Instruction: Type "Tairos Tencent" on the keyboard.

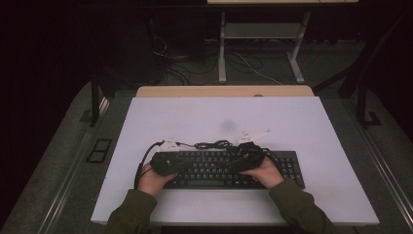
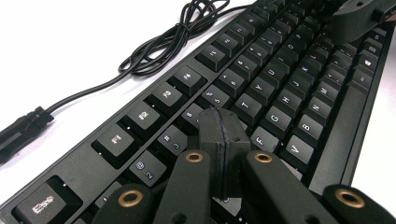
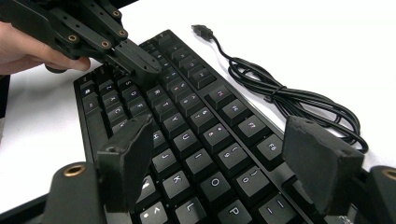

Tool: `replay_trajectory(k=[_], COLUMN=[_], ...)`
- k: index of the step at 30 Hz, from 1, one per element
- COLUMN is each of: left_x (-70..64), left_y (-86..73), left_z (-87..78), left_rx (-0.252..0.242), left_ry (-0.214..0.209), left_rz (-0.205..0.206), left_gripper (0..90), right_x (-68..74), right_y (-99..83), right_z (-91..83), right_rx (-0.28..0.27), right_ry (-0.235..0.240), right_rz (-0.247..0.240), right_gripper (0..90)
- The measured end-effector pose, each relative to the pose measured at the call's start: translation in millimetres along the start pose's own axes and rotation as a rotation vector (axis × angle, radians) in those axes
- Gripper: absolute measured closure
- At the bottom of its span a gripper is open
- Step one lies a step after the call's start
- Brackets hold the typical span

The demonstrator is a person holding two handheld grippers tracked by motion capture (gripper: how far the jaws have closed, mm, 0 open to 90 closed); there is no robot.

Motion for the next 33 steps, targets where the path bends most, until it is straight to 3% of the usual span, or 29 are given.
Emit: replay_trajectory(k=[21,33], left_x=[-0.2,-1.1], left_y=[1.6,1.5], left_z=[-7.2,-13.9], left_rx=[-0.031,-0.05], left_ry=[0.007,0.03], left_rz=[-0.013,-0.039], left_gripper=[88.6,70.7], right_x=[0.4,0.5], right_y=[0.0,0.4], right_z=[0.1,-0.4], right_rx=[-0.001,-0.005], right_ry=[0.0,0.0], right_rz=[-0.001,-0.003], right_gripper=[24.9,25.0])
Point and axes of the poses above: each handheld gripper's, and its own axes: z roughly forward along the jaws, y roughly out of its top, x roughly to its left, the point moved 2 cm from there along z, roughly forward along the jaws, and after that the axes turned 5 degrees about z, right-handed, at the moved point
